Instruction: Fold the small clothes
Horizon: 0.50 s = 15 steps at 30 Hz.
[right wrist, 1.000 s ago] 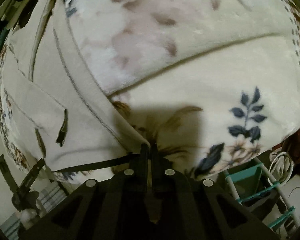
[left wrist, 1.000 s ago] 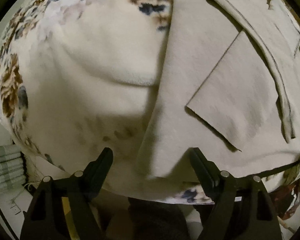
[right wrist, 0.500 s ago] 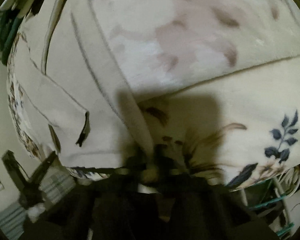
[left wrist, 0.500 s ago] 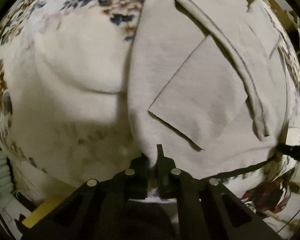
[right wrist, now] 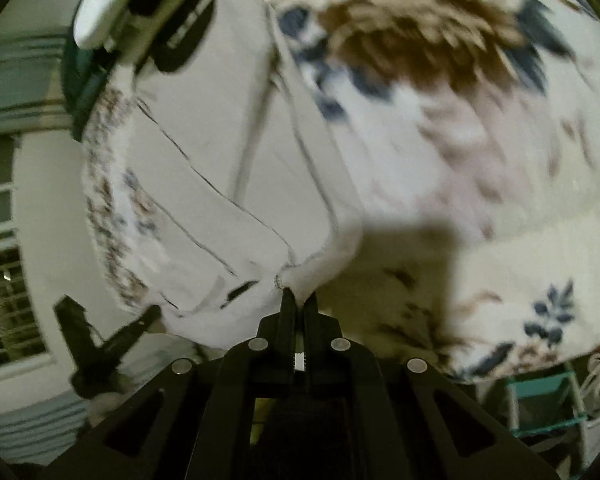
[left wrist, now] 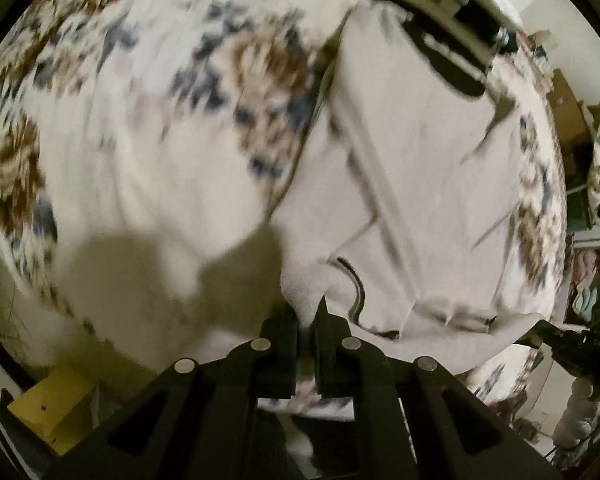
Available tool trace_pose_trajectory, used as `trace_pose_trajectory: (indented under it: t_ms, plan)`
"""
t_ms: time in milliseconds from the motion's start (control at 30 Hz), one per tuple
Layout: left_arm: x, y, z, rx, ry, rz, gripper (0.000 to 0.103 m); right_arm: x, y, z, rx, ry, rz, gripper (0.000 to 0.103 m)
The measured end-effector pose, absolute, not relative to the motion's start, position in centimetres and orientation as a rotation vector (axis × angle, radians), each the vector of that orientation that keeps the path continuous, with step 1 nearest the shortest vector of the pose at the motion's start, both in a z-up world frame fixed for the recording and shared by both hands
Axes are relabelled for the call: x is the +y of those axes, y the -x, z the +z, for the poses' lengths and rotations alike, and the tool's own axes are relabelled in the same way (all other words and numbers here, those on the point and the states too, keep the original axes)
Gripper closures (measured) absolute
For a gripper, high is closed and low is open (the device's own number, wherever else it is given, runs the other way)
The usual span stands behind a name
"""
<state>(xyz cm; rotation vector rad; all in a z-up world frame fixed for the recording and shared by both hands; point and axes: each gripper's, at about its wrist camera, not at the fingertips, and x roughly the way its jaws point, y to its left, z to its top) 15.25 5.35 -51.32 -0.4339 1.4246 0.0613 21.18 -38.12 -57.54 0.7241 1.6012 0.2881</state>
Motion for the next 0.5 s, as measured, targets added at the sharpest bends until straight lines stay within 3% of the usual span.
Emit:
trace_pose_trajectory:
  t_ms: [167, 367, 400, 433, 467, 500]
  plan:
    - [4.9, -22.6, -50.8, 1.345, 0.41, 0.067, 0.099, -38.4, -29.0, -55.9, 1.5, -0.749, 0.275, 0.1]
    - [6.7, -29.8, -53.3, 1.308, 0.52, 0.049, 0.093, -40.3, -36.8, -58.5, 1.453, -0.861, 0.172, 0.098]
    - [7.5, -30.5, -53.8, 1.315, 0.555, 0.059, 0.091, -40.6, -37.7, -58.8, 1.452, -0.879, 0.162, 0.091]
    - [8.1, -30.6, -54.1, 1.32, 0.584, 0.068, 0.089, -40.7, -38.0, -58.8, 1.445, -0.885, 0.159, 0.075]
    - [8.9, -30.5, -54.3, 1.322, 0.619, 0.074, 0.087, -41.1, -38.3, -58.4, 1.427, -0.88, 0.15, 0.066]
    - [9.6, -30.3, -54.4, 1.32, 0.648, 0.083, 0.08, -41.7, -38.1, -58.2, 1.418, -0.868, 0.148, 0.053]
